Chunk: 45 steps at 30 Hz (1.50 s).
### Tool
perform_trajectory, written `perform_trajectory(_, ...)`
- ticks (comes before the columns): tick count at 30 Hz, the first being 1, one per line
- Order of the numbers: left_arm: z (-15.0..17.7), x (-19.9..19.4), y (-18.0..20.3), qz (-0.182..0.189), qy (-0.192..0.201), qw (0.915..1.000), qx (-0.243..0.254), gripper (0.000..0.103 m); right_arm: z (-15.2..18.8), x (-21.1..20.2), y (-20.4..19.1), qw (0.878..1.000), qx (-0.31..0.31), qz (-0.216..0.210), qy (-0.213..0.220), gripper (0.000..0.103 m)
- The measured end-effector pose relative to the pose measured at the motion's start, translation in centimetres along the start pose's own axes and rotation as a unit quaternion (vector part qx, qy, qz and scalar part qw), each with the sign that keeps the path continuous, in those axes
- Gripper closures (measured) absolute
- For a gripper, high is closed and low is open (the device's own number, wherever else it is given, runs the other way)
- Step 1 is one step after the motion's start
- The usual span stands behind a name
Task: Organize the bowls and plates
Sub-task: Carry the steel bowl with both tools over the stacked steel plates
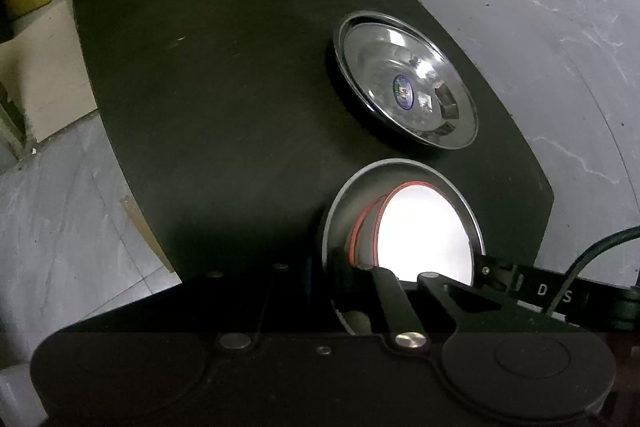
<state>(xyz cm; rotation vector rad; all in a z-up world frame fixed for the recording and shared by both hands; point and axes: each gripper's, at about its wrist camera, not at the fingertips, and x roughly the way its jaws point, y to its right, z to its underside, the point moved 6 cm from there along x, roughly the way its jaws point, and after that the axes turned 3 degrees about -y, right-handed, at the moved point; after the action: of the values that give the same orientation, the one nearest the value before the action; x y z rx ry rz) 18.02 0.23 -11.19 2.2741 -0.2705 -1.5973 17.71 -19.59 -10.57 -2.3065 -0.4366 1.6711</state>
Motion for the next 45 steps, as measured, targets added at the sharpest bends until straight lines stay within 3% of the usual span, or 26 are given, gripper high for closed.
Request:
perform_trajectory(8,-0.1,-0.5,0.0,0.003,0.007,1.0,-0.005,0.097,0.3,-0.1,0.5,1.0,0.023,-0.021,0.003,0.092)
perform_trajectory(29,-2.4,-2.9,4.2,0.012,0.04,0.9983,0.041,0.097,-1.3,-3.2,1.7,0.996,0.054,-0.034,0.057,0.092)
perform_trajectory(45,-6.6,-1.8,6.8,0.017,0.057,0.997,0.051,0.097,-4.6,-3.9,3.1,0.995,0.061,-0.026,0.079,0.092)
